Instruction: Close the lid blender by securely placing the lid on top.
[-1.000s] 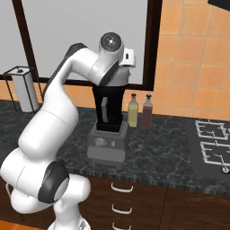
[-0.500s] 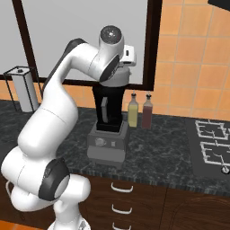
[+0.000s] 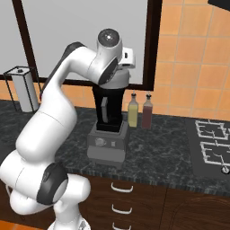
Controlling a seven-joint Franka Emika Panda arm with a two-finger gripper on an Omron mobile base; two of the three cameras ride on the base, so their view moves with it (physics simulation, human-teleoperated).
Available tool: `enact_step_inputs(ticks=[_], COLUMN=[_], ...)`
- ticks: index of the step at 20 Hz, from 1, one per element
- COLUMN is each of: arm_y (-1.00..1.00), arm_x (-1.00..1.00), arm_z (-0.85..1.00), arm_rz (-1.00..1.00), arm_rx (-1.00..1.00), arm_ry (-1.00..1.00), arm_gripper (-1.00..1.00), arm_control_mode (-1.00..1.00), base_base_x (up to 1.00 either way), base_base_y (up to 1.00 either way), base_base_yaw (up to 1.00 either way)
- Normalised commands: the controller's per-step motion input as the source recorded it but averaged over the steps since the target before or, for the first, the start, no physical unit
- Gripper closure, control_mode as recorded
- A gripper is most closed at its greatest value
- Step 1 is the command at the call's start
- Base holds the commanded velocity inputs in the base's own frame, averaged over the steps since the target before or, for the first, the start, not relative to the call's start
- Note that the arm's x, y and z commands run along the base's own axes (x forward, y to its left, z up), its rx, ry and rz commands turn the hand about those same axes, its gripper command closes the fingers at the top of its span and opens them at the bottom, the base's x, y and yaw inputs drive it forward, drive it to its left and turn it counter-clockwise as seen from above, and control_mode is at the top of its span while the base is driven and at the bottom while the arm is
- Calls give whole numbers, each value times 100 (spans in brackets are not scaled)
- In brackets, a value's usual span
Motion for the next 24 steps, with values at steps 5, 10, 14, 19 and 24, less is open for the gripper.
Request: enact_step_inputs(ticks=[5,10,14,19,24], arm_y=[22,29,20,23,25], arm_x=[0,3,12,6,0], arm_z=[0,0,15,30,28], arm_rz=[0,0,0,0,0], arm_rx=[-3,-1,0,0,0], arm_ry=[0,-1,-1,0,0], arm_gripper=[100,100,100,100,100], arm_control_mode=[-100,-100,-100,-100,-100], base_base_x=[0,0,0,0,0], base_base_y=[0,0,0,0,0], base_base_yaw=[0,0,0,0,0])
